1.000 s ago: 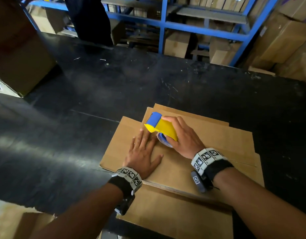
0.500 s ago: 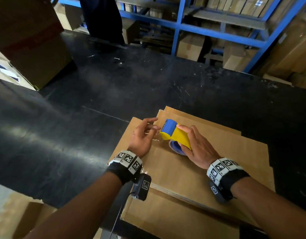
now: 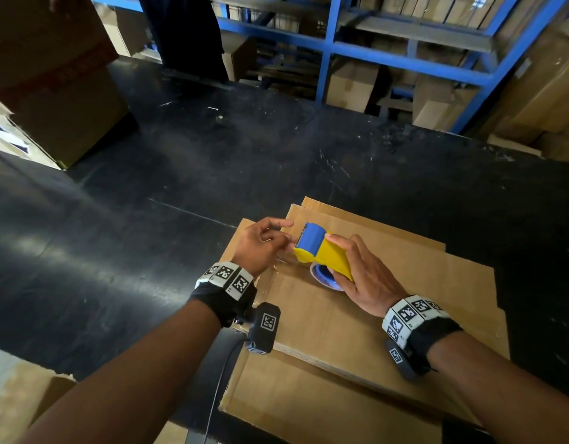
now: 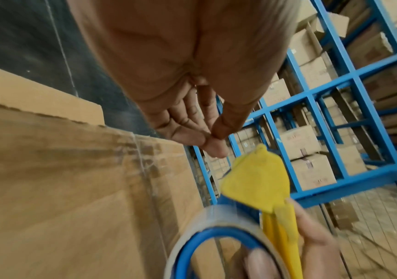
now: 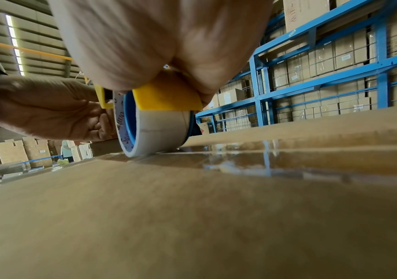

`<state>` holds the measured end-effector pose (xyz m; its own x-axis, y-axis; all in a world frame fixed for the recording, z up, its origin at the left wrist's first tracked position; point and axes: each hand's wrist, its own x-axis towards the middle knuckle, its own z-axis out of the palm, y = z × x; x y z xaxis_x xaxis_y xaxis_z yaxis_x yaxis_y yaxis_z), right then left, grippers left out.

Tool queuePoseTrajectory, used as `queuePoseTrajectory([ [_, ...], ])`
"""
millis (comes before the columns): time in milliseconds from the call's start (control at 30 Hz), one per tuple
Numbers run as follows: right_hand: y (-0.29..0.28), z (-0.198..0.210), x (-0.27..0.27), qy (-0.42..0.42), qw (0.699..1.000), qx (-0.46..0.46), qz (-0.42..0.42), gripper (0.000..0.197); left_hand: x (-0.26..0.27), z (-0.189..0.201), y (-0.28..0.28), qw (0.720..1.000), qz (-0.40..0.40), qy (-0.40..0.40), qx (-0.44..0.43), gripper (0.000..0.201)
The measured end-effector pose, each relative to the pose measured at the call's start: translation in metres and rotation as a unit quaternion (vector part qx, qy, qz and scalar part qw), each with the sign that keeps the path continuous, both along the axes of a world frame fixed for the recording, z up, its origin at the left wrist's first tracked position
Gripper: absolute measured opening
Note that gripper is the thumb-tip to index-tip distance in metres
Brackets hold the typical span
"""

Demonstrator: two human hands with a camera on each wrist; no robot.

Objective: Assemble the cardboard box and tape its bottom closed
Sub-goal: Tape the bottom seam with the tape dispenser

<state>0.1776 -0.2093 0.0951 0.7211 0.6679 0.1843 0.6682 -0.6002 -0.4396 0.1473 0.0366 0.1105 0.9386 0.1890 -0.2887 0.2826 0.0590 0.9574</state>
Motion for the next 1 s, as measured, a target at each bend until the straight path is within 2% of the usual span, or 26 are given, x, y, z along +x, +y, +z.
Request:
queuePoseTrajectory([
  [67, -0.001, 0.001, 0.0, 0.003, 1.0, 0.005, 0.001, 0.07, 0.003, 0.003, 0.004, 0.999, 0.0, 0.023, -0.034, 0.027],
  [167, -0.001, 0.001, -0.001, 0.003, 1.0, 0.004, 0.004, 0.07, 0.006, 0.008, 0.004, 0.996, -0.041, 0.058, -0.052, 0.028],
  [267, -0.001, 0.001, -0.001, 0.005, 1.0, 0.004, 0.003, 0.071, 0.006, 0.011, 0.0, 0.993, -0.063, 0.061, -0.075, 0.03],
  [800, -0.005, 0.0, -0.001, 0.005, 1.0, 0.001, 0.009, 0.072, 0.005, 0.008, 0.0, 0.995, -0.056, 0.055, -0.069, 0.033],
  [1000, -0.005, 0.0, 0.0, 0.013, 1.0, 0.001, 0.01, 0.073, 0.007, 0.012, 0.002, 0.99, -0.047, 0.079, -0.106, 0.03],
])
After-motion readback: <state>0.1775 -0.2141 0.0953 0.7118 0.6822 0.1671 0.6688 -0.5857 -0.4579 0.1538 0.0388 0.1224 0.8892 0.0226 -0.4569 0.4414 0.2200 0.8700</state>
